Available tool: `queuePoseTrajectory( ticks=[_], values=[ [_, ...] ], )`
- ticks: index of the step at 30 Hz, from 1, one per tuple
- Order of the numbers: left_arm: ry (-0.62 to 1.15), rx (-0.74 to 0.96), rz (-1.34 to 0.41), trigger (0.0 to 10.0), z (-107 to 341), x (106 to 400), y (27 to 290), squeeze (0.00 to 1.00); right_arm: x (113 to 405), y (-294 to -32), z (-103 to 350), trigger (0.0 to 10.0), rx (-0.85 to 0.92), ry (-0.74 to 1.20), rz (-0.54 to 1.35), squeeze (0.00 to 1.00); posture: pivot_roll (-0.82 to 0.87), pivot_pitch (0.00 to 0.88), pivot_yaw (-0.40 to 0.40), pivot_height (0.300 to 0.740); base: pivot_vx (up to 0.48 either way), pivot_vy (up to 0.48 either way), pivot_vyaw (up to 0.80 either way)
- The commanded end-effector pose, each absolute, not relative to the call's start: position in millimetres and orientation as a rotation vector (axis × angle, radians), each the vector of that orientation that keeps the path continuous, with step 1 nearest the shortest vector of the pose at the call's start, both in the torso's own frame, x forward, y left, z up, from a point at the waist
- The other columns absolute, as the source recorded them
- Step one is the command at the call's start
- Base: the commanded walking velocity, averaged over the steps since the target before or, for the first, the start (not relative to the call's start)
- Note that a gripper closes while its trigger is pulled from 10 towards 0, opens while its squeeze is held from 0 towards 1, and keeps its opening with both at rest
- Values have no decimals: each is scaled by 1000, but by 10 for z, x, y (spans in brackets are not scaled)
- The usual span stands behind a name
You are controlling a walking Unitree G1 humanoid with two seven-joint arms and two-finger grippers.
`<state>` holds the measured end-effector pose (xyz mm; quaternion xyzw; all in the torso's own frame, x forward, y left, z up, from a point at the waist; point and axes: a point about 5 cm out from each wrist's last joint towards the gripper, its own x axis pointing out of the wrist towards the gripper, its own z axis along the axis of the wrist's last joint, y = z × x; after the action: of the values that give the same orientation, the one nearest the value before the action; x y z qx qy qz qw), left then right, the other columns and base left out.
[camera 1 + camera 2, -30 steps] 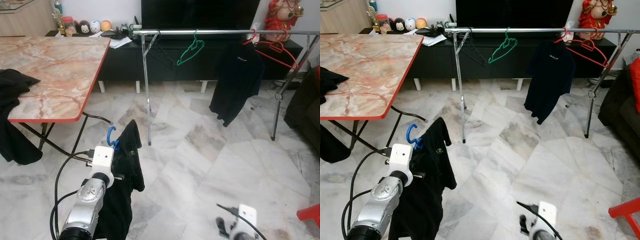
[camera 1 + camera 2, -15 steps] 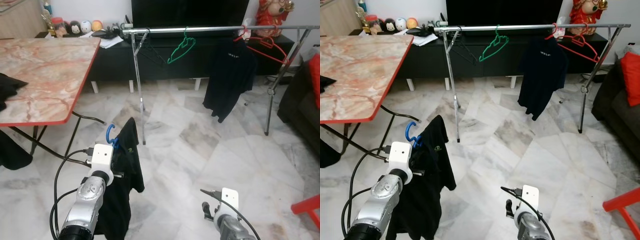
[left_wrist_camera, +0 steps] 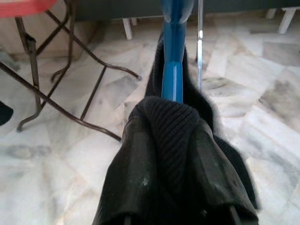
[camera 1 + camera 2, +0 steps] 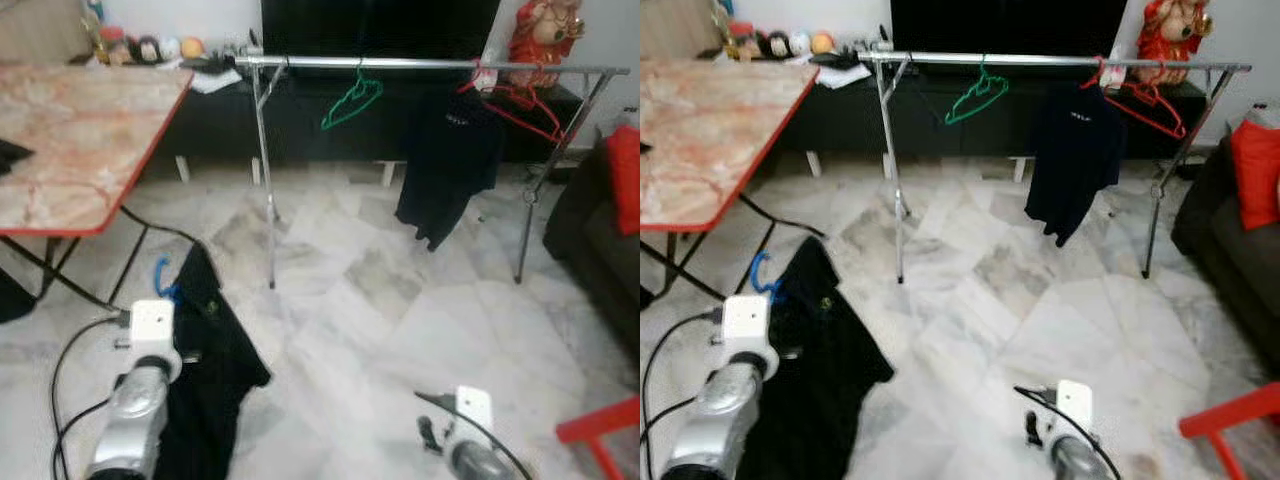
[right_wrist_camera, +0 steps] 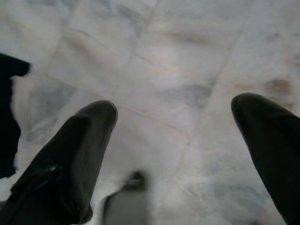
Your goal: Hang hanger
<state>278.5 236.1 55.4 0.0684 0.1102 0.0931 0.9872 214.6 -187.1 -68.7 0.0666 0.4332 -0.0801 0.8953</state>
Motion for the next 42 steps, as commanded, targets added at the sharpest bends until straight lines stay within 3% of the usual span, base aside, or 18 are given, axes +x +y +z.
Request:
queuePoseTrajectory(
  ticks=[1,22,26,32,42],
  values=[
    [175,125,168,10000,637,2847,2283,0,2103,-1942,-702,10000,126,910,-179,0,-51,0,-36,740,0,-368,0],
    [190,132,113,10000,581,2808,2179,0,2116,-1977,-689,10000,119,902,-199,0,-15,0,-43,740,0,-369,0],
    [187,159,38,10000,588,2831,2083,0,2079,-2046,-699,10000,110,912,-220,0,11,0,-61,740,0,-311,0],
    [148,77,55,10000,594,2792,2044,0,2083,-2102,-688,10000,77,921,-223,0,20,0,-87,740,0,0,0],
    [129,92,7,10000,617,2825,1942,0,2071,-2132,-689,10000,79,923,-242,0,21,0,-96,740,113,0,0]
  ],
)
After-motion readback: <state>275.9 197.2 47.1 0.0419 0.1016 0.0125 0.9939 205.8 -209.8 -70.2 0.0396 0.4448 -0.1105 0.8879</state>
